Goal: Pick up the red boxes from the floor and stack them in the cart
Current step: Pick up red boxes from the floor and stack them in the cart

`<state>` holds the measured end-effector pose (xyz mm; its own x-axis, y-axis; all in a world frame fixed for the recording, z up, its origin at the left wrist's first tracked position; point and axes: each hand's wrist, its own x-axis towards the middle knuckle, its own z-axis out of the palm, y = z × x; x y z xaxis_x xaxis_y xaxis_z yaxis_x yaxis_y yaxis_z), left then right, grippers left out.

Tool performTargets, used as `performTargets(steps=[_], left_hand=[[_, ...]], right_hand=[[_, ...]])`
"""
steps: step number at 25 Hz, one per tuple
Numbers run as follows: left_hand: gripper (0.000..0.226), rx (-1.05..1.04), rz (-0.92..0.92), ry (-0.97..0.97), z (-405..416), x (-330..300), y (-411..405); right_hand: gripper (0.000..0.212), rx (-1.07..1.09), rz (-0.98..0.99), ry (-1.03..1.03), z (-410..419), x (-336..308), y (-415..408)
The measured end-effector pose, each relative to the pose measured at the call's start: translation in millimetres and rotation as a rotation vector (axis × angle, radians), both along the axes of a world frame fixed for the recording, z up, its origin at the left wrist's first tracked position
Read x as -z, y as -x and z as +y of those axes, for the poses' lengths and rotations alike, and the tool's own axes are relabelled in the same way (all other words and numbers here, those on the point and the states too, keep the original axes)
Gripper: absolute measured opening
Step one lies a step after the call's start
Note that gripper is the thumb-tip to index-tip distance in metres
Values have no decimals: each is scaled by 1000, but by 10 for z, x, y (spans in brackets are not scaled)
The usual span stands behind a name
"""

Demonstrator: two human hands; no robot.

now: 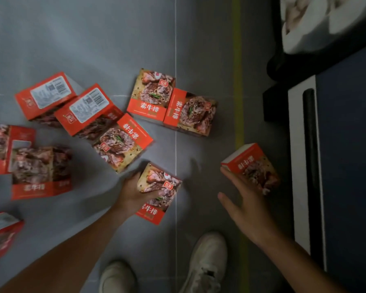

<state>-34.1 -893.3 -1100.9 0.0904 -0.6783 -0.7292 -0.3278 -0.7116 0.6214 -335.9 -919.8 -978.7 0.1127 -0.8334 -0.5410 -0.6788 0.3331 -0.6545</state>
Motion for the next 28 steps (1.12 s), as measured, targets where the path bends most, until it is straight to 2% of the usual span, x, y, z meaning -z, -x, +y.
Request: performTargets(steps=[4,8,10,13,16,19,22,25,26,28], left_hand=[[103,-78,70,26,136,-360,124],[115,133,-205,147,90,-815,130],[108,143,-225,214,10,-1127,152],[98,135,-114,252,-76,-1353,159],[101,103,15,243,-142,-1366,184],[100,94,41,271,-229,-1302,249],[98,75,60,289,-256,-1166,327],[101,72,72,284,-252,-1019,387],[101,72,76,281,-245,-984,403],[101,70,76,273,-214,-930,422]], right_hand=[[64,28,29,-30,81,-184,118],[71,55,85,-124,11,-415,270],[77,86,119,-182,-79,-474,349],[84,156,100,-232,-250,-403,477],[98,176,137,-227,-412,-149,541],[103,191,216,-218,-607,150,562],[123,201,358,-230,-819,473,624],[142,248,304,-352,-907,701,711],[142,259,255,-410,-922,741,740],[124,231,235,-467,-944,739,759]])
